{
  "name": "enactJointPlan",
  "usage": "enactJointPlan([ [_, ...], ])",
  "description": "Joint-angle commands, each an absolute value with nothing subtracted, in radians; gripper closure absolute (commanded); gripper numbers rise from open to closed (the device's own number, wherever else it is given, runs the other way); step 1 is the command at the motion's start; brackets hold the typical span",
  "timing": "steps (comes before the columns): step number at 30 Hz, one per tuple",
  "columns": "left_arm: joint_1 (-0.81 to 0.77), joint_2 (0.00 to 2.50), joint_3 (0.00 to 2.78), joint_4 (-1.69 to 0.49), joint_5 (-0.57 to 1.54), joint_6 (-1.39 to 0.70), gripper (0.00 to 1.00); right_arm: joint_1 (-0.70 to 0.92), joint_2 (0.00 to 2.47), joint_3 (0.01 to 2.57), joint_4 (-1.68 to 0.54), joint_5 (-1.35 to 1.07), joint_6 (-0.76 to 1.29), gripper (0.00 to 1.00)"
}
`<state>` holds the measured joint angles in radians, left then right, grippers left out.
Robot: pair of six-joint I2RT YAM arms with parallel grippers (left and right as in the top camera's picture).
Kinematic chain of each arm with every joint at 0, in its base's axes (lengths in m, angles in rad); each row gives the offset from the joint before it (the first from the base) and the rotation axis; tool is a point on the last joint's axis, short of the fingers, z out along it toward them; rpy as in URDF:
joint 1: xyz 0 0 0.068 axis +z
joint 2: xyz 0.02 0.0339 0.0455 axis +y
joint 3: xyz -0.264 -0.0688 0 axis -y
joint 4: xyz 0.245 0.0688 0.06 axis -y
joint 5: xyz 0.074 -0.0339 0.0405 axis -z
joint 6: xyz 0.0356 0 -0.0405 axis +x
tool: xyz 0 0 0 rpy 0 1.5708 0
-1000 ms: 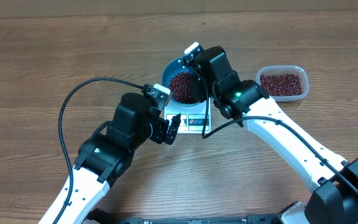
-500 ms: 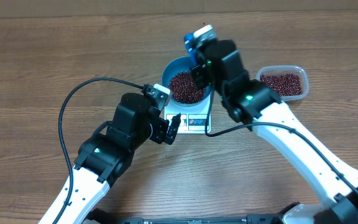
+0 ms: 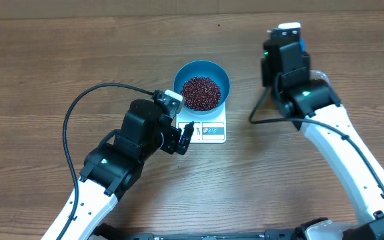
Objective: Scoop item into bowl and weigh 150g on scale
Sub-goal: 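Carry the empty blue cup right to the bean container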
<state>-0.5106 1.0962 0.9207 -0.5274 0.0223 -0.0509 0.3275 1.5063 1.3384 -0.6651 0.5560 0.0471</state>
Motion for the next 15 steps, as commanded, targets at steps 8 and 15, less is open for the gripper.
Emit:
enactJointPlan([
  [8,-0.511,1.100,0.911,-0.527,0.023,-0.060,0.01,0.153,1.515,1.343,-0.773,0.466,0.083,0.96],
  [15,-0.511,1.100,0.911,-0.527,0.023,-0.060,0.00,0.122,1.591,1.341,-0.780,0.385,0.082,0.96],
])
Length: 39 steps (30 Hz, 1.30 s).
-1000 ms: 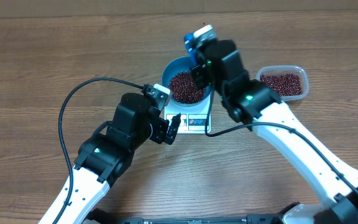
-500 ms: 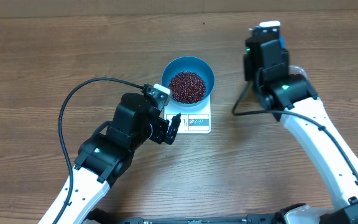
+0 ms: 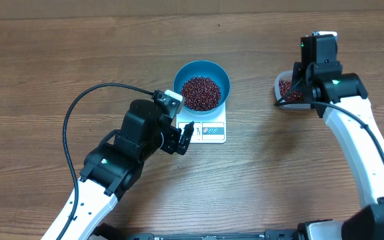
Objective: Scoop item into bowl and weigh 150g on scale
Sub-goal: 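Carry the empty blue cup right to the bean container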
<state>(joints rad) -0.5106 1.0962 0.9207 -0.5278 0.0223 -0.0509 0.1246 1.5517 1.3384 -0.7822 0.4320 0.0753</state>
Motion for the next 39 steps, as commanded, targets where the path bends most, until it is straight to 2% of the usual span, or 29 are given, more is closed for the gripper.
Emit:
enactJointPlan([
  [1,-0.511,1.100,0.911,-0.527,0.023,-0.060,0.01,0.122,1.607,1.341,-0.780,0.382,0.082,0.96],
  [15,-0.511,1.100,0.911,-0.527,0.023,-0.060,0.00,0.122,1.791,1.341,-0.781,0.382,0.082,0.96],
  [28,-0.511,1.100,0.911,-0.527,0.023,-0.060,0.00,0.122,1.754,1.342,-0.741,0.200,0.083,0.96],
  [39,-0.511,1.100,0.911,-0.527,0.023,-0.060,0.01,0.116,1.662,1.343,-0.710,0.200,0.082,0.96],
])
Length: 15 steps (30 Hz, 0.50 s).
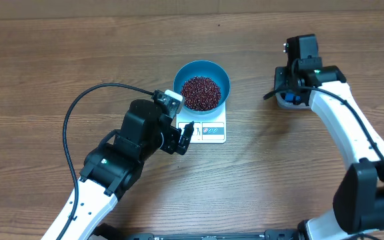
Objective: Scoop item into bowl and weigh 150g on scale
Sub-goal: 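Carry the empty blue cup right to the bean container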
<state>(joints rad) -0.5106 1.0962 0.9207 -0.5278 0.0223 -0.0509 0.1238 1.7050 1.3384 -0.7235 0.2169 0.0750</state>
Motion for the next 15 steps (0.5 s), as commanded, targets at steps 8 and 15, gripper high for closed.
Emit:
enactJointPlan([
  [8,-0.511,1.100,0.911,-0.527,0.023,-0.060,0.00,0.074,1.662,1.343,-0.737,0.199,0.082,0.96],
  [15,-0.511,1.100,0.911,-0.527,0.023,-0.060,0.00,0.022,1.662,1.343,-0.755,0.127,0.082,0.96],
])
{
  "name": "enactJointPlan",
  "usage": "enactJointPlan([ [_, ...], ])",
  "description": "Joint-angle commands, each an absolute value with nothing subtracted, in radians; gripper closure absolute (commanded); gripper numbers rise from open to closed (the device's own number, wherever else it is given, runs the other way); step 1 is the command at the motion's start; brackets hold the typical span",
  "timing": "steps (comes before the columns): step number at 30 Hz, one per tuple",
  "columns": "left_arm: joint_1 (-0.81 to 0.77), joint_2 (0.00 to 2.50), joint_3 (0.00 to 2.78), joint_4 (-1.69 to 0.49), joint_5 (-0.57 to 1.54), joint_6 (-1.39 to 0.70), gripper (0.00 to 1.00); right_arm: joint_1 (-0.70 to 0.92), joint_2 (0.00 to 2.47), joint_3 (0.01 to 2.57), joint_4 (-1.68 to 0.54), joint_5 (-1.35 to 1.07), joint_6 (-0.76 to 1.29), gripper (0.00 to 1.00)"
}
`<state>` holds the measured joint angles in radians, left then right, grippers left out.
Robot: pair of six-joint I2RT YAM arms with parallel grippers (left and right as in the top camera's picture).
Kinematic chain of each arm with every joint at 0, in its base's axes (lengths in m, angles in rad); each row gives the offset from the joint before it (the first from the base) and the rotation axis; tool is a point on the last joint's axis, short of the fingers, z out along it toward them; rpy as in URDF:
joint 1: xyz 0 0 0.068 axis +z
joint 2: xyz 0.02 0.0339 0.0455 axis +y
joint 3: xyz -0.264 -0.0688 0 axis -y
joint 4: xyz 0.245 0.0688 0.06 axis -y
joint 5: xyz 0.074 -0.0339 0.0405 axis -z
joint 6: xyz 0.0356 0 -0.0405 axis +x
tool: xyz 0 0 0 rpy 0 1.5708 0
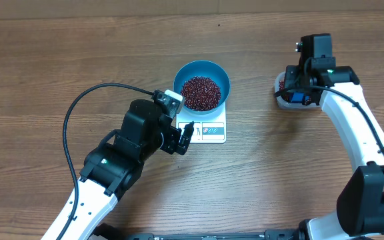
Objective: Scoop item into bowl and weigh 150g on scale
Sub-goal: 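Carry the empty blue cup right to the bean container, then push the blue cup into the beans and scoop with the right gripper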
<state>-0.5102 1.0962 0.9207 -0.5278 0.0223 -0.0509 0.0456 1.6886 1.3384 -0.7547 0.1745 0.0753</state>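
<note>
A blue bowl (pixel 213 71) heaped with dark red beans (pixel 201 92) stands on a small white scale (pixel 209 130) at mid-table. My left gripper (pixel 179 138) rests open at the scale's front left corner with nothing between its fingers. At the right, a white container (pixel 279 90) of the same beans is mostly covered by my right wrist. My right gripper (pixel 297 95) points down into it, shut on a blue scoop (pixel 301 99). Only a bit of the scoop shows, and its fingertips are hidden.
A black cable (pixel 79 107) loops from the left arm over the wooden table (pixel 59 60). The right arm (pixel 359 140) runs down the table's right side.
My right gripper has shifted a little right and back over the container, so the container's left rim and some beans now show. The left arm, bowl and scale are unchanged.
My right gripper first stood toward the back, right of the bowl. Then it was over the right side of the bean container, then lower and covering it. Now it is still in the container, slightly to the right. The left gripper stayed open by the scale.
</note>
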Motion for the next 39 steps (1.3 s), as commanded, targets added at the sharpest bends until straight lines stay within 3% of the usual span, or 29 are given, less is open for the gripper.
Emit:
enactJointPlan([
  [1,-0.511,1.100,0.911,-0.527,0.023,-0.060,0.00,0.015,1.662,1.343,-0.754,0.120,0.082,0.96],
  [15,-0.511,1.100,0.911,-0.527,0.023,-0.060,0.00,-0.050,1.718,1.341,-0.771,0.114,0.079,0.96],
  [39,-0.511,1.100,0.911,-0.527,0.023,-0.060,0.00,-0.048,1.728,1.341,-0.799,-0.170,0.079,0.96],
])
